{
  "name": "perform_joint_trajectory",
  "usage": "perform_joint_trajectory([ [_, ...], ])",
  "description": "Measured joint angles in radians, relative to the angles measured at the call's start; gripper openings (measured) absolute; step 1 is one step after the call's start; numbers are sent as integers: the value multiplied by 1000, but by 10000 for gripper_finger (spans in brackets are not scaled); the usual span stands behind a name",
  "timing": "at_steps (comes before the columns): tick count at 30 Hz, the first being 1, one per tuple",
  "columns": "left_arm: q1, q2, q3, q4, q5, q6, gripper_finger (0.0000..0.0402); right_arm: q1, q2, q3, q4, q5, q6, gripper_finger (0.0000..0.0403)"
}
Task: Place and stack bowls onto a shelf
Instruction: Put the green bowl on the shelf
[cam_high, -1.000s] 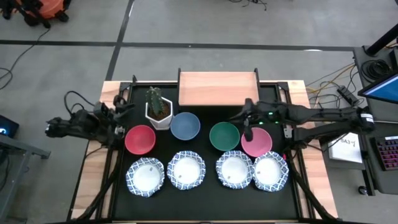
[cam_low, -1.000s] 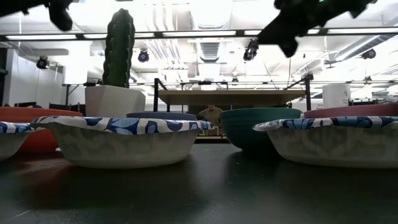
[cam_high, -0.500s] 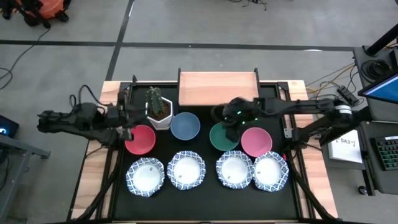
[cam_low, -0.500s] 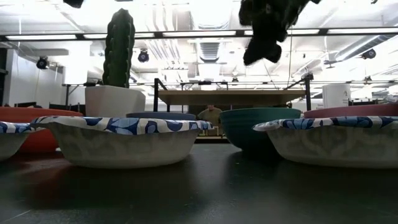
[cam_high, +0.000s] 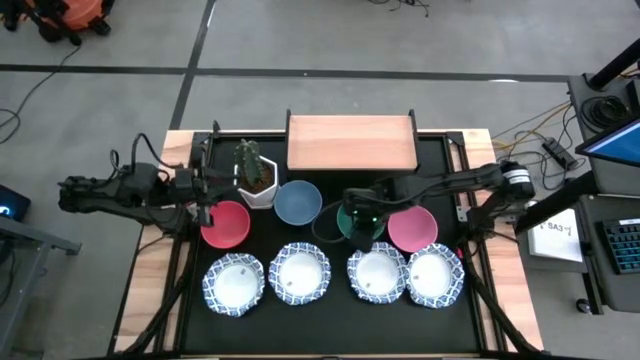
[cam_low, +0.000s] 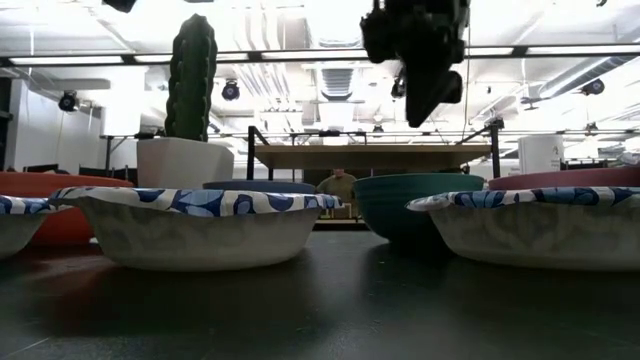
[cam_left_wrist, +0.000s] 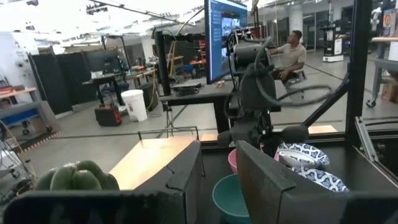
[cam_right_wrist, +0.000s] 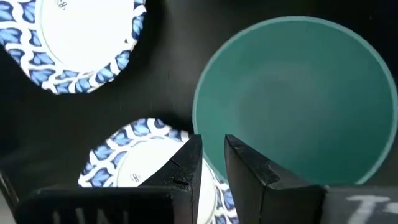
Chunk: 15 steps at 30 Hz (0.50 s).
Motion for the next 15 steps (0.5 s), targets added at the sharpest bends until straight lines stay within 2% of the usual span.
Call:
perform_joint_trajectory([
  [5,0,0,2,-3,0,26,84,5,65,66,4,-63,57,59],
  [9,0,-3,6,-1,-7,59,84,4,115,102,3,-65,65,59],
  [12,0,-4,7,1,-9,83,84,-6,146,113,-2,-68,143,59],
  [15,0,-5,7,9,-10,100,84,-24,163,122,-1,-137,160,73],
])
